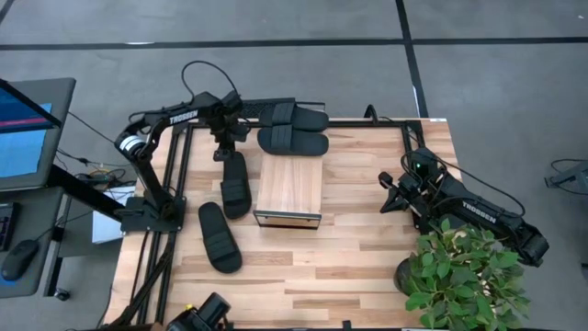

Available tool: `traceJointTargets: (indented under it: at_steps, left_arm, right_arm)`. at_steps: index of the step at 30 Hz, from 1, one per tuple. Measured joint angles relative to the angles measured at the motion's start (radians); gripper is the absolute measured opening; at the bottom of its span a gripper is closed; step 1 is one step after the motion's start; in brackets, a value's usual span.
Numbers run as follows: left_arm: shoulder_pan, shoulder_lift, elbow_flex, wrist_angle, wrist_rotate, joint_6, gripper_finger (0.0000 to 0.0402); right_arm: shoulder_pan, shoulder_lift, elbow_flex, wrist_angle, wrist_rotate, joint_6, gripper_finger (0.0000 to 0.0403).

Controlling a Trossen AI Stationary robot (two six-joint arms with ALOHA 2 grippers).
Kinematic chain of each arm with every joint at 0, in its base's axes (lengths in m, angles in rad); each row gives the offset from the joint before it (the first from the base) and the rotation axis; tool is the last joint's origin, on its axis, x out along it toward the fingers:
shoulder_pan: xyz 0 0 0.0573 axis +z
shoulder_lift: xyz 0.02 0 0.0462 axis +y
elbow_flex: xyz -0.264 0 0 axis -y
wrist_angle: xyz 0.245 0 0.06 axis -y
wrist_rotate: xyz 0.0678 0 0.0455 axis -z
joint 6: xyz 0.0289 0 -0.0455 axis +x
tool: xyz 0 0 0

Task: Pick and place slides into the shelf
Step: Put the black slide on the shelf

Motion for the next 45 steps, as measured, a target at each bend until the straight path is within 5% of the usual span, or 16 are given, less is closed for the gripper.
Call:
traceJointTargets:
  at_steps: [8,45]
  left_arm:
    - [-0.001,0.021,-0.024,0.043,-0.067,0.001,0.0135]
    - [-0.002,0.021,-0.032,0.104,-0.053,-0.051,0.0135]
  right_arm:
    - [0.000,0.000,0.000,0.000,0.000,0.000,0.0000]
    - [0.000,0.000,0.000,0.000,0.000,0.000,0.0000]
